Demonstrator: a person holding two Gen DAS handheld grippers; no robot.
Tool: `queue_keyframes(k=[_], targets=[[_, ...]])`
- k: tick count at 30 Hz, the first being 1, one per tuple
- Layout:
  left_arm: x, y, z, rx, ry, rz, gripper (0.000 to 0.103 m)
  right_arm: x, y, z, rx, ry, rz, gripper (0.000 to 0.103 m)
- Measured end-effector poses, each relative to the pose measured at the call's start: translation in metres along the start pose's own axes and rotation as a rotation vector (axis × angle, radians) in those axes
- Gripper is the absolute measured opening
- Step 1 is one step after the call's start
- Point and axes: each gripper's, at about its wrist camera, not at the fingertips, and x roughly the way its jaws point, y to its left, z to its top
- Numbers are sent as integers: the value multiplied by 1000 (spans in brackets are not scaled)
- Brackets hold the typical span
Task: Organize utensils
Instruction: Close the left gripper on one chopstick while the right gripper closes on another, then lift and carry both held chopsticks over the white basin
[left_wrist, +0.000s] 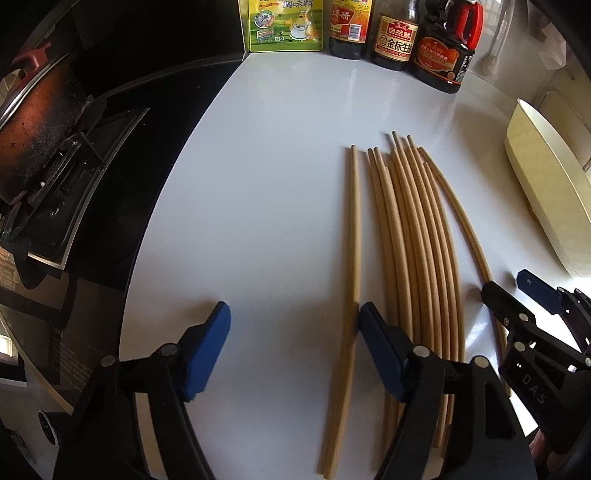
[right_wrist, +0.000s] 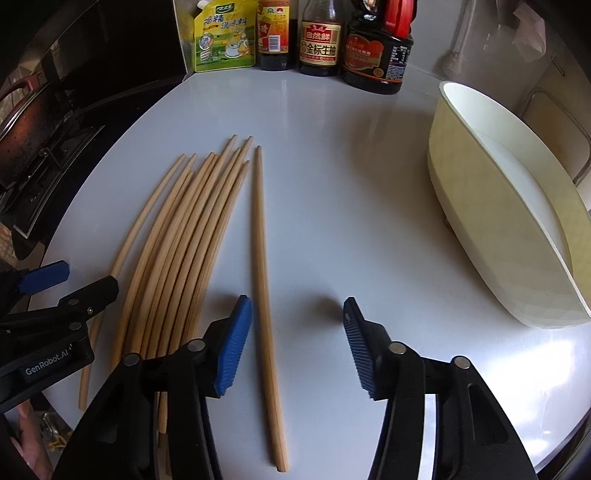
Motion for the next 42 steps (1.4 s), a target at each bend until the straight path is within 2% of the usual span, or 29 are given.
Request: queue_keyframes(k=[3,5,6,7,14,19,26,32,42], targets=[[-2,-4,4,-1,14,-9,49,2,6,4,-31,17,27,23],[-3,-7,6,9,13,-16,23,4,9,6,-51,24,33,14],[-3,-7,7,12,16,-23,16,5,10,7,-59,27,34,7],[-3,-8,8,10,22,-36,8,5,11,7,-64,29,31,7],[-7,-3,8,-4,44,-65,7,4,-10,1,47,51,111,6],[-19,0,8,-8,53,-70,7,-12,-20,-4,97,43,153,6],[-61,-15,15,-4,-1,-92,7,-55,-28,-7,98,-1,186,6],[-95,-58,33,42,-80,-136,7,-95,-63,0,103,-66,154,6],[-118,-178,83,166,-149,-196,7,-119,-178,13,218,-136,40,6]])
